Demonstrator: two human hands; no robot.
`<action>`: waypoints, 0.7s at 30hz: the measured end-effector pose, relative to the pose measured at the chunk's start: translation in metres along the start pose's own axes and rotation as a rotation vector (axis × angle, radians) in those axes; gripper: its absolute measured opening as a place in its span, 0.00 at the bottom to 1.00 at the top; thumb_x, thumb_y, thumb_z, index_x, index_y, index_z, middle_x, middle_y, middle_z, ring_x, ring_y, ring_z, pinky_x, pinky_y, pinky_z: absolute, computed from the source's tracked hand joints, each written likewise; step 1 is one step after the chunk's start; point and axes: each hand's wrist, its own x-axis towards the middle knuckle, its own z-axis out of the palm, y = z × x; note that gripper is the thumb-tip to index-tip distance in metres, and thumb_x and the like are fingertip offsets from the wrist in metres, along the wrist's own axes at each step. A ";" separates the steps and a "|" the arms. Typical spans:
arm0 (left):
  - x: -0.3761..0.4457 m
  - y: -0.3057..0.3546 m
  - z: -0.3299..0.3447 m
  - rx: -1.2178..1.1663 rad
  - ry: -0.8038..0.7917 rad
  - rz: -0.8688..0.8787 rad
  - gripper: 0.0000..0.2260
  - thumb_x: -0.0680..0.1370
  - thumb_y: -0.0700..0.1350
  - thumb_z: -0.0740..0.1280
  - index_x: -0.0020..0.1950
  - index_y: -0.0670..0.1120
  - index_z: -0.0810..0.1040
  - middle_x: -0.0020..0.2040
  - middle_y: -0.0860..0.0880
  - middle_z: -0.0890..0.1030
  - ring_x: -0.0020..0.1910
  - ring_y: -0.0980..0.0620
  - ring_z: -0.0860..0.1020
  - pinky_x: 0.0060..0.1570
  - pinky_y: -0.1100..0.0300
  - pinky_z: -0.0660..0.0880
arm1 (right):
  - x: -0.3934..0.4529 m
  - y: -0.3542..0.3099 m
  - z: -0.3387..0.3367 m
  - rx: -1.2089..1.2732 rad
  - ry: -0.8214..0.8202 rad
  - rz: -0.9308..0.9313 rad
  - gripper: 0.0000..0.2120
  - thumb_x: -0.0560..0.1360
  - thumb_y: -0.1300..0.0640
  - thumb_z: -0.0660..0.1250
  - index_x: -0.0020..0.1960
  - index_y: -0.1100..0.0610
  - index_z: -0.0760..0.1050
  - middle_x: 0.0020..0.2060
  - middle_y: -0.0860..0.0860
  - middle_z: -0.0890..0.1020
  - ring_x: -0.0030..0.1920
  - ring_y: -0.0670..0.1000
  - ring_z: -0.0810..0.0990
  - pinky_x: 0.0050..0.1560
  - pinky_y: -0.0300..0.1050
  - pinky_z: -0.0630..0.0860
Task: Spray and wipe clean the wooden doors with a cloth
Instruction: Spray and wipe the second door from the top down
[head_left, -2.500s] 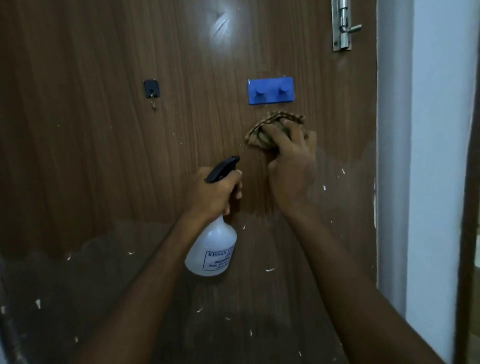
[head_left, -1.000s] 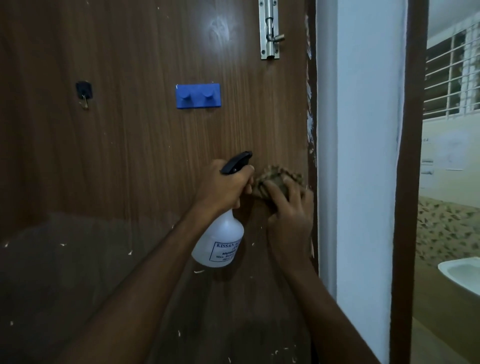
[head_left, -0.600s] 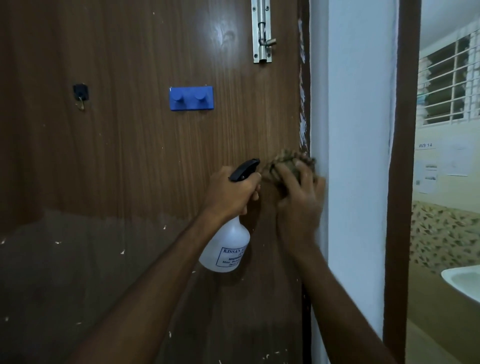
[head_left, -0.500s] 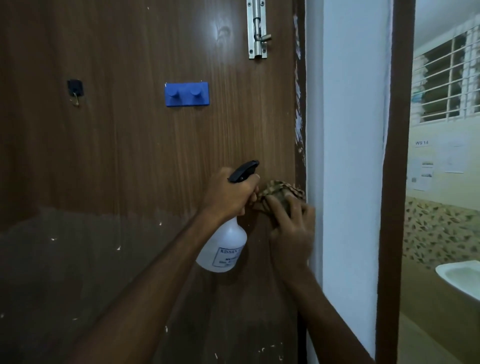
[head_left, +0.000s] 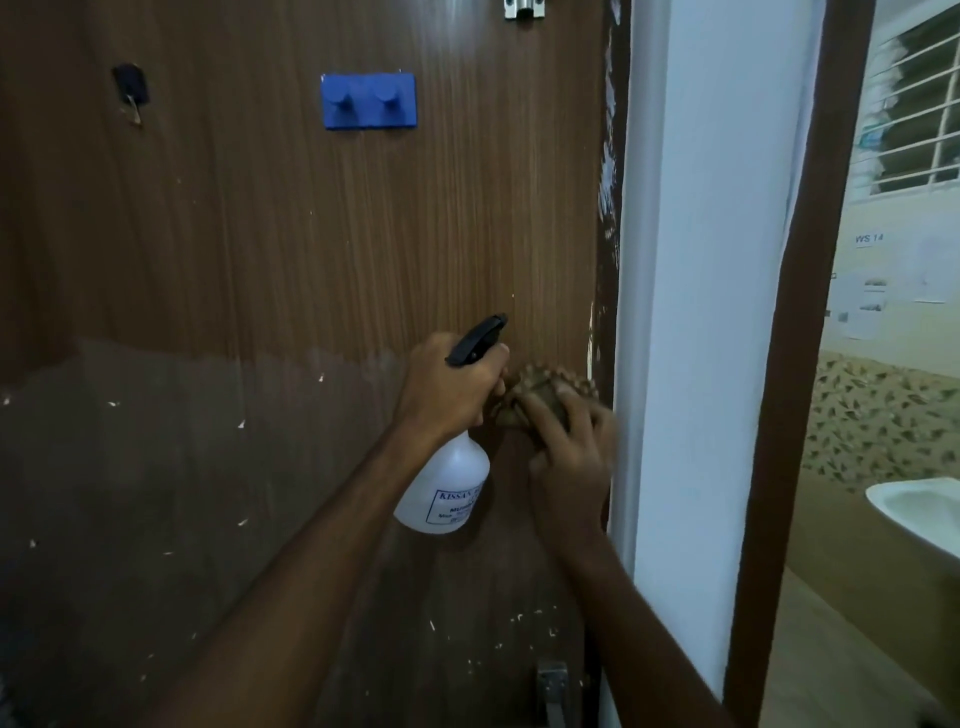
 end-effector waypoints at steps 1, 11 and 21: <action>-0.002 -0.003 -0.002 0.004 -0.009 -0.004 0.14 0.83 0.45 0.68 0.39 0.40 0.83 0.33 0.43 0.83 0.21 0.52 0.74 0.24 0.61 0.69 | 0.017 -0.001 0.001 0.011 0.005 0.011 0.23 0.76 0.66 0.60 0.65 0.53 0.83 0.67 0.55 0.78 0.63 0.61 0.73 0.49 0.62 0.81; -0.015 -0.016 -0.007 0.008 -0.009 0.004 0.16 0.83 0.43 0.68 0.39 0.35 0.80 0.34 0.37 0.82 0.20 0.52 0.72 0.22 0.61 0.68 | -0.042 0.004 0.007 -0.039 0.090 0.016 0.25 0.74 0.73 0.63 0.64 0.55 0.83 0.67 0.54 0.76 0.60 0.62 0.74 0.51 0.62 0.79; -0.029 -0.043 -0.015 0.029 -0.014 -0.073 0.15 0.83 0.43 0.68 0.39 0.38 0.81 0.33 0.39 0.82 0.21 0.53 0.73 0.23 0.61 0.69 | 0.050 -0.036 0.019 -0.033 0.140 0.109 0.25 0.77 0.70 0.62 0.67 0.51 0.81 0.69 0.55 0.76 0.60 0.59 0.72 0.55 0.54 0.78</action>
